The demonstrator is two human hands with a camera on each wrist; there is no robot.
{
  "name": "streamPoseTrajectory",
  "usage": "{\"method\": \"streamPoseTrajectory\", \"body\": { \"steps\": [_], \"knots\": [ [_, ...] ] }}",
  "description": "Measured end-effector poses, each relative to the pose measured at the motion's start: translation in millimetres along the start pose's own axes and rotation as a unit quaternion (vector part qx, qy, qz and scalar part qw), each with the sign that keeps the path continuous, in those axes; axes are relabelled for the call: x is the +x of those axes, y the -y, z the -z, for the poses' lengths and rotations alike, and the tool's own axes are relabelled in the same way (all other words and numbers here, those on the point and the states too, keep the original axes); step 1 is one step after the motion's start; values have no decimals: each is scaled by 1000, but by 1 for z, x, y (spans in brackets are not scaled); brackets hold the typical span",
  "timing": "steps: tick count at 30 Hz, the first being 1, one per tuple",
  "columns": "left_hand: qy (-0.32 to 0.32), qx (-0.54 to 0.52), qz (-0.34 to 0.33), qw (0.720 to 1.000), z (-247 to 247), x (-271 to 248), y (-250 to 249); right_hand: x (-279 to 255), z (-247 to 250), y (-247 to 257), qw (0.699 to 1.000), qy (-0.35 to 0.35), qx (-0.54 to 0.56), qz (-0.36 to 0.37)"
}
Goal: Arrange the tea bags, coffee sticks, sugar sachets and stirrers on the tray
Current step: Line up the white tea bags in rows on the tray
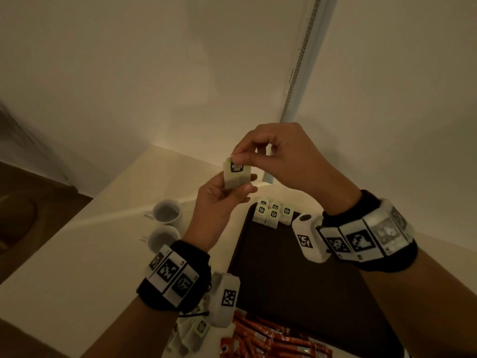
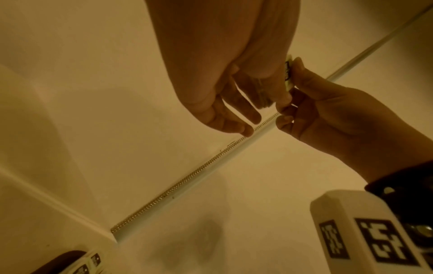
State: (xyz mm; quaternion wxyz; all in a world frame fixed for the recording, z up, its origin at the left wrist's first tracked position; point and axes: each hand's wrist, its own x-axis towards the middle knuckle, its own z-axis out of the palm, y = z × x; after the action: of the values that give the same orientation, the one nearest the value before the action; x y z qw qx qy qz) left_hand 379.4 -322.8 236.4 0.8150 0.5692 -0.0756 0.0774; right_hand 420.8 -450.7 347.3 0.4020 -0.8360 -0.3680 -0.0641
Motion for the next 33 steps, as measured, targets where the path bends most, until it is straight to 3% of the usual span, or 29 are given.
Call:
{"method": "streamPoseTrajectory", "body": {
  "steps": [3, 8, 17, 33],
  "knots": [
    [-1, -44, 2, 999, -2, -4, -2, 2, -1, 7, 999, -8, -46, -1],
    [23, -110, 59, 992, -6, -11, -7, 3, -4, 13, 993, -5, -109, -39],
    [1, -171, 104, 980, -6, -19, -8, 1, -8, 10, 990, -22, -84, -109],
    [-67, -64, 32, 995, -4, -18, -1, -21, -12, -16, 984, -63, 132, -103]
  ]
}}
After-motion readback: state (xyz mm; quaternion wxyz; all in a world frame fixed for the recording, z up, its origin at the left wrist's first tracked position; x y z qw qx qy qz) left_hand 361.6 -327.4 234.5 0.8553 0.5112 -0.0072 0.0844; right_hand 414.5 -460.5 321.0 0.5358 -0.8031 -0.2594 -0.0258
